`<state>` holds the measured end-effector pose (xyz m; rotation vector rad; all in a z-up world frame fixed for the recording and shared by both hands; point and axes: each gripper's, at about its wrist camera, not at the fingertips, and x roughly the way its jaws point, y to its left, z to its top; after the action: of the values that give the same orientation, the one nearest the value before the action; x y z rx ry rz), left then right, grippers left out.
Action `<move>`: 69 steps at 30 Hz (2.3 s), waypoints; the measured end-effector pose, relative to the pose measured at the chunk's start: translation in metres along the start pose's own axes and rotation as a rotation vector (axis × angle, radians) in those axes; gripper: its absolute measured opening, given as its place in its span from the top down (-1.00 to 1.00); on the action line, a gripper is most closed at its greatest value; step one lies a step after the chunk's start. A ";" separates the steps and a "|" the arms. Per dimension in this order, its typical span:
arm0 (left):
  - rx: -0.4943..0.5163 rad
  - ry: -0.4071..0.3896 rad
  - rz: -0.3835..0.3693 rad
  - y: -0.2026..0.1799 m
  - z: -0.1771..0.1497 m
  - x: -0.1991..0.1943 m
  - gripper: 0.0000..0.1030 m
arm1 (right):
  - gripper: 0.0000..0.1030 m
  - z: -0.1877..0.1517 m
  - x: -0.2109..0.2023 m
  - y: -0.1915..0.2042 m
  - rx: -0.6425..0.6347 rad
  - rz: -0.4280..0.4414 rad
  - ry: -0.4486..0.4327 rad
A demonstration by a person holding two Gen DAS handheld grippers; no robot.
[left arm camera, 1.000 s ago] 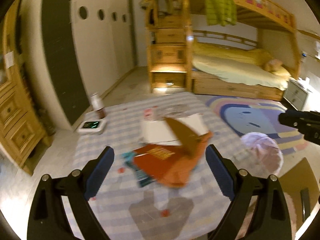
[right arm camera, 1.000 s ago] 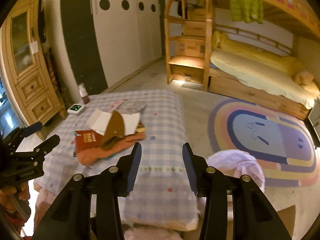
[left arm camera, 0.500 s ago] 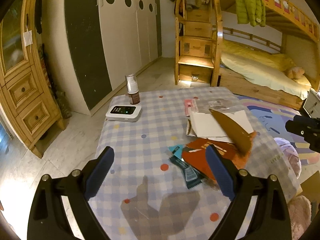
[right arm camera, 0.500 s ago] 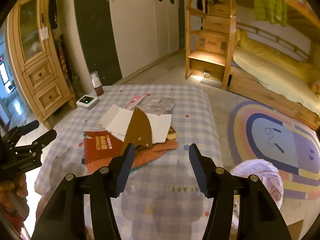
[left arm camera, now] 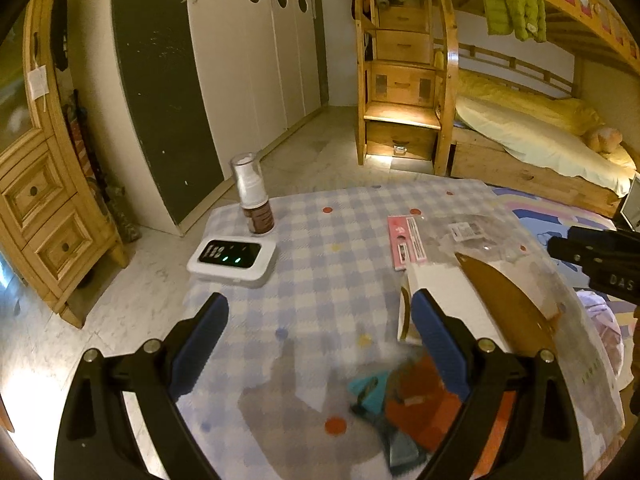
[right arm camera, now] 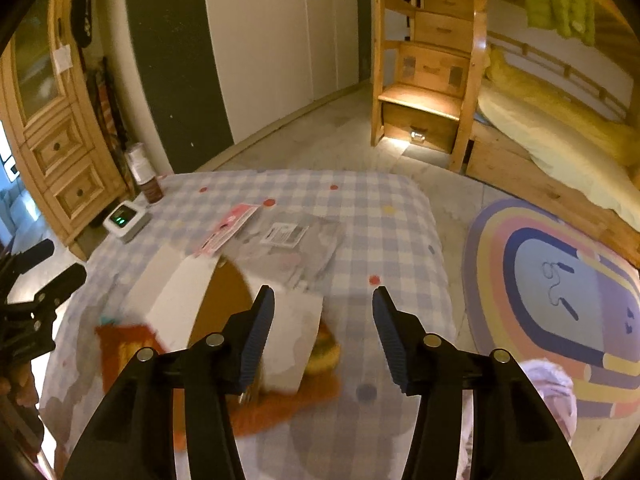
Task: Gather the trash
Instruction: 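Return both tools to the table and reach toward the clear plastic bag, then grasp the clear plastic bag with the right tool and lift it, then grasp the brown paper piece with the left tool while the right tool carries the bag toward the bin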
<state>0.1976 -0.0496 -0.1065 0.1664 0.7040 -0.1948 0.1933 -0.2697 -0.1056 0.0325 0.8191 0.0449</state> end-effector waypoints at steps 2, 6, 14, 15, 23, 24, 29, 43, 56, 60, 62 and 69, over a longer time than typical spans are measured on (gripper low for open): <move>0.004 0.009 0.000 -0.001 0.004 0.011 -0.74 | -0.02 0.008 0.015 -0.001 -0.002 0.008 0.014; 0.007 0.026 0.002 -0.005 0.010 0.030 -0.74 | -0.02 0.020 0.038 -0.001 -0.001 0.023 0.040; 0.010 0.060 0.005 -0.012 0.016 0.056 -0.75 | -0.02 0.025 0.068 -0.006 0.052 0.079 0.117; 0.011 0.063 0.006 -0.013 0.016 0.058 -0.74 | -0.02 0.025 0.071 -0.007 0.065 0.092 0.126; 0.013 0.077 0.022 -0.009 0.014 0.057 -0.74 | 0.78 0.027 0.066 -0.008 0.102 0.139 0.118; 0.013 0.074 0.025 -0.008 0.014 0.054 -0.74 | 0.79 0.028 0.060 -0.008 0.100 0.136 0.101; 0.003 0.040 0.033 -0.002 0.017 0.028 -0.74 | 0.97 0.033 0.024 -0.007 0.118 0.154 0.008; 0.040 -0.038 -0.060 -0.042 -0.002 -0.061 -0.83 | 0.98 -0.009 -0.107 -0.022 0.087 -0.087 -0.247; 0.201 0.058 -0.145 -0.129 -0.051 -0.046 -0.34 | 0.97 -0.070 -0.134 -0.070 0.189 -0.131 -0.202; 0.205 0.100 -0.132 -0.127 -0.058 -0.034 0.01 | 0.97 -0.078 -0.138 -0.075 0.202 -0.131 -0.201; 0.205 0.109 -0.126 -0.126 -0.061 -0.030 0.19 | 0.97 -0.082 -0.139 -0.077 0.208 -0.130 -0.199; 0.170 0.088 -0.166 -0.118 -0.060 -0.032 0.90 | 0.97 -0.086 -0.151 -0.076 0.209 -0.141 -0.206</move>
<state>0.1084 -0.1472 -0.1404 0.2799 0.7895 -0.4089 0.0297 -0.3525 -0.0581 0.1741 0.6159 -0.1748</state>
